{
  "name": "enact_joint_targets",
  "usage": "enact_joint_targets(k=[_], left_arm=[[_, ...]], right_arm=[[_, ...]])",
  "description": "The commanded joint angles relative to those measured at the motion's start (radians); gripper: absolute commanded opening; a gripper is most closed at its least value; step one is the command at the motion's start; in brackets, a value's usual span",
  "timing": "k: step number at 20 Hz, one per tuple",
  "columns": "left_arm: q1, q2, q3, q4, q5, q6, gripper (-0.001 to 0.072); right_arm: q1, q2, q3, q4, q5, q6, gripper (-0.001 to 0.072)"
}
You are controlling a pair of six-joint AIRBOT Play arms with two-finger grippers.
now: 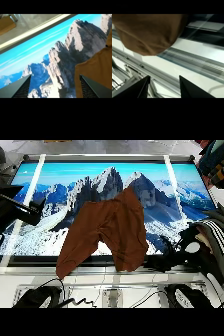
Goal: Fold the clothes and pants, and hang the long-sleeved shirts on hangers.
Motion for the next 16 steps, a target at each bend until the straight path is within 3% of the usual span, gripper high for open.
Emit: enact_joint_targets(k=[1, 4, 7, 9, 12, 15, 16], left_arm=[[0.001, -0.001, 0.0, 0.0, 0.001, 0.0, 0.0697], [0.001, -0.011, 0.0, -0.003, 0.035, 0.0, 0.0697], [0.001, -0.018, 0.0, -0.004, 0.031, -0.012, 0.0697], [0.001, -0.026, 0.0, -0.004, 0.03, -0.012, 0.0697], [0.001, -0.051, -0.001, -0.003, 0.029, -0.017, 0.0697], [0.001, -0.093, -0.001, -0.002, 0.029, -0.105, 0.0697], [0.001, -0.108, -0.001, 0.001, 0.026, -0.143, 0.0697]], right_arm=[[0.008, 0.0, -0.102, 0.088, -0.104, 0.003, 0.0407], [0.081, -0.001, -0.115, 0.15, -0.194, 0.017, 0.0406], [0.185, -0.001, -0.115, 0.18, -0.351, 0.109, 0.0396], [0.233, -0.001, -0.115, 0.186, -0.425, 0.161, 0.0329], [0.27, -0.013, -0.115, 0.219, -0.457, 0.162, 0.033], [0.314, -0.09, -0.115, 0.237, -0.472, 0.16, 0.0335], [0.327, -0.111, -0.111, 0.24, -0.473, 0.156, 0.0286]])
